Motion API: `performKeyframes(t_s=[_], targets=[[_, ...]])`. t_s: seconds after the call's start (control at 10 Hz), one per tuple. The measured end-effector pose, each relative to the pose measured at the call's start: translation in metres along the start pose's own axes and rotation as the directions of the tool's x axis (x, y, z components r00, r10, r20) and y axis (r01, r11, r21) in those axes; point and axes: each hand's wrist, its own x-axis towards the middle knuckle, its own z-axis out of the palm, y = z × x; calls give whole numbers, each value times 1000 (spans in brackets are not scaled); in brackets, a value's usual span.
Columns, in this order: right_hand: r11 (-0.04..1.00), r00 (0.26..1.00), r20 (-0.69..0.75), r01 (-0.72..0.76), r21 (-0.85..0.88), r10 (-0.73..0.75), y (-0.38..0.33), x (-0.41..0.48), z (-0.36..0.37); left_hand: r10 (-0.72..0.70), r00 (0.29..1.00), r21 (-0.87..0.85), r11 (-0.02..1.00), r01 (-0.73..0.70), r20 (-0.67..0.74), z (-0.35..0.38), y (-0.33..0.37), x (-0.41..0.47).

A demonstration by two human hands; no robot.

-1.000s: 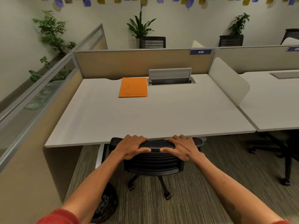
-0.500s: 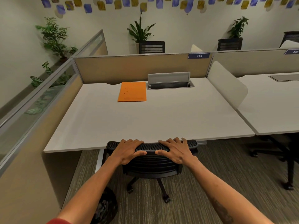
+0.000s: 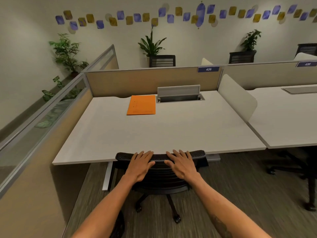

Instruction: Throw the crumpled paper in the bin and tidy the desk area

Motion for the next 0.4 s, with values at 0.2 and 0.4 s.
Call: performKeyframes(t_s=[0.2, 0.4], targets=[[1000, 1000, -29, 0, 12, 0, 1, -16, -8, -51, 998, -16, 999, 51, 20, -8, 11, -14], [999, 987, -160, 31, 22, -27, -4, -30, -31, -114, 984, 20, 993, 118, -136, -18, 29, -23]])
